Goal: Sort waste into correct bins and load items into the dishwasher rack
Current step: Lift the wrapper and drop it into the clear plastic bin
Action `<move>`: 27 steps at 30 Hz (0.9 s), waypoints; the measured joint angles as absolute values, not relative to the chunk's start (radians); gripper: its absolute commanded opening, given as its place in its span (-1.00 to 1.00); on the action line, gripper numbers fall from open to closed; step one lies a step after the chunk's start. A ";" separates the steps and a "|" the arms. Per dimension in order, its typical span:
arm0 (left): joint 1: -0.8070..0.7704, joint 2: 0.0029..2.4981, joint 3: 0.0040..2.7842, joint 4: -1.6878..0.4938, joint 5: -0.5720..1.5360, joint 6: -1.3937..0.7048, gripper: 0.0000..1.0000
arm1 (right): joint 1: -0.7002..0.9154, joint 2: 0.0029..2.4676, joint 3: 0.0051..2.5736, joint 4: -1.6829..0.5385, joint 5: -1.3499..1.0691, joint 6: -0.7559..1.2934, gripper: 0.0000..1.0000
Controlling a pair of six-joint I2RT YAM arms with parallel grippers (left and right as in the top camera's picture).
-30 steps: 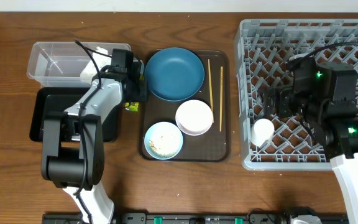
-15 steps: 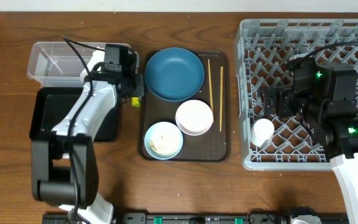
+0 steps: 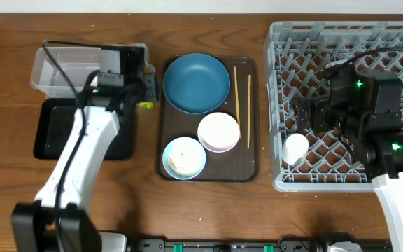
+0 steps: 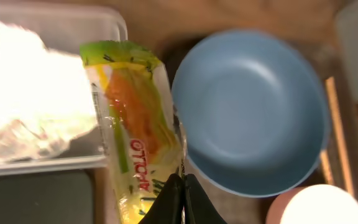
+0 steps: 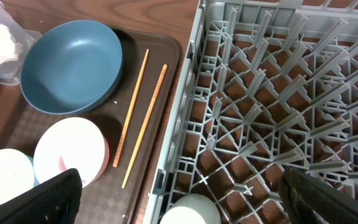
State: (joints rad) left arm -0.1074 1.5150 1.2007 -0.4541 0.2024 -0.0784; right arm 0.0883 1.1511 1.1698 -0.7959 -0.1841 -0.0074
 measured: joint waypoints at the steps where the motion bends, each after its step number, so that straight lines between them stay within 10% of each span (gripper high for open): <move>1: -0.107 1.499 1.201 -0.443 0.202 -0.078 -0.88 | 0.088 1.151 1.170 -0.796 -0.184 -0.007 0.98; 18: -0.051 1.645 1.202 -0.083 -0.114 -0.131 -0.84 | 0.088 1.151 1.170 -0.793 -0.184 -0.007 0.98; 23: -0.037 1.747 1.202 -0.012 -0.142 -0.136 0.12 | 0.088 1.151 1.170 -0.793 -0.184 -0.007 0.99; 27: -0.035 1.752 1.201 0.025 -0.151 -0.137 0.39 | 0.088 1.151 1.170 -0.793 -0.184 -0.007 0.99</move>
State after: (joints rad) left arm -0.0353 1.7515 1.2015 0.0254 -0.1509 -0.1368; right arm 0.0883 1.1515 1.1698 -0.7933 -0.1837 -0.0074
